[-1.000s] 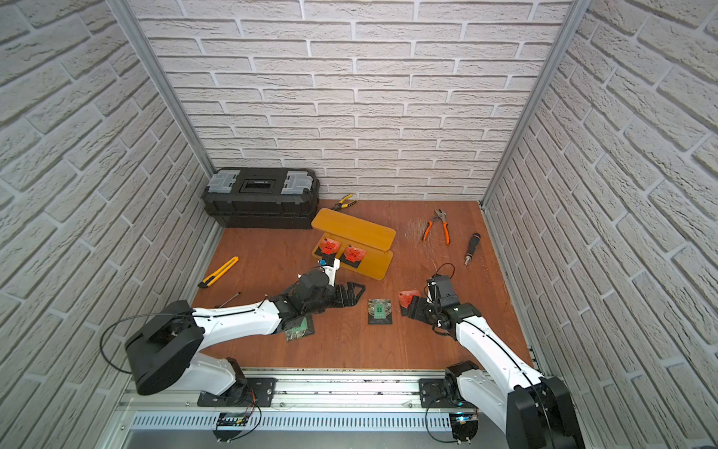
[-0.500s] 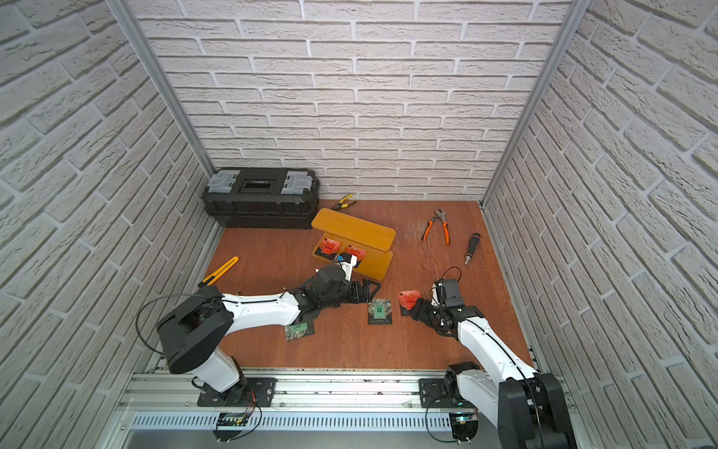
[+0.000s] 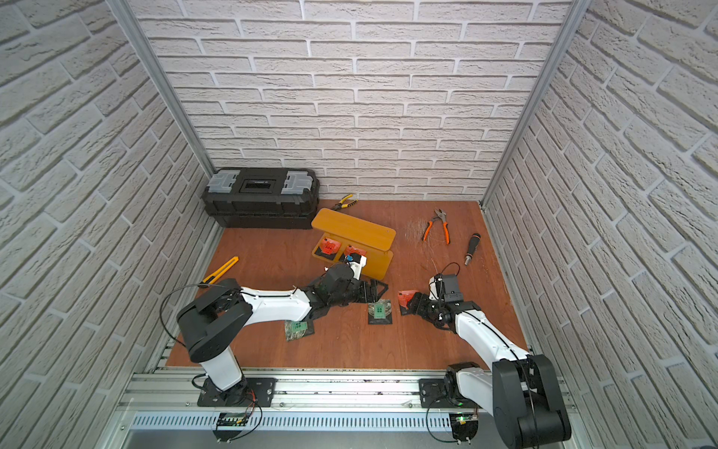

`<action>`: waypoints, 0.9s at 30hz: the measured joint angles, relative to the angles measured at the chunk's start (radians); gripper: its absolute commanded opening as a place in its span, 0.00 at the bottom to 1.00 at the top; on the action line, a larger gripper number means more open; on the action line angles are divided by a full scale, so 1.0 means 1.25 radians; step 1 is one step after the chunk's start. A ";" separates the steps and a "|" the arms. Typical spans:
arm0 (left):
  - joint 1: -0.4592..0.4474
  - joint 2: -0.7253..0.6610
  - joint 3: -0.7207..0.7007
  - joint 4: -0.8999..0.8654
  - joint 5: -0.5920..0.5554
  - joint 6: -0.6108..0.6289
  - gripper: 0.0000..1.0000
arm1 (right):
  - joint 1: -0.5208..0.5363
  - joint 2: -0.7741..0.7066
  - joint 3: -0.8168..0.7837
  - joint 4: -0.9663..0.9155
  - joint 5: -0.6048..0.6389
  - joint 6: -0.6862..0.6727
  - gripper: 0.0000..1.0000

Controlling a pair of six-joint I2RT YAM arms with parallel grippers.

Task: Place the tea bags on the shelf by color
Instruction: Pick up the tea bag from the center of the board.

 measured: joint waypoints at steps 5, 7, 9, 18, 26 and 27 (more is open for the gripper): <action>0.000 0.028 0.025 0.006 0.015 -0.002 0.87 | -0.003 0.020 0.004 0.021 -0.033 0.001 0.69; 0.000 0.036 0.030 0.007 0.018 -0.002 0.87 | -0.003 0.026 0.004 0.029 -0.053 0.002 0.67; 0.000 0.038 0.030 0.006 0.018 -0.002 0.87 | -0.003 0.032 0.003 0.033 -0.073 0.002 0.66; 0.000 0.039 0.031 0.010 0.023 -0.004 0.86 | -0.003 0.034 0.001 0.034 -0.131 -0.005 0.61; 0.000 0.048 0.031 0.017 0.028 -0.011 0.83 | 0.003 0.069 0.001 0.064 -0.166 -0.012 0.57; 0.000 0.049 0.031 0.017 0.029 -0.013 0.82 | 0.004 0.070 0.001 0.068 -0.168 -0.011 0.57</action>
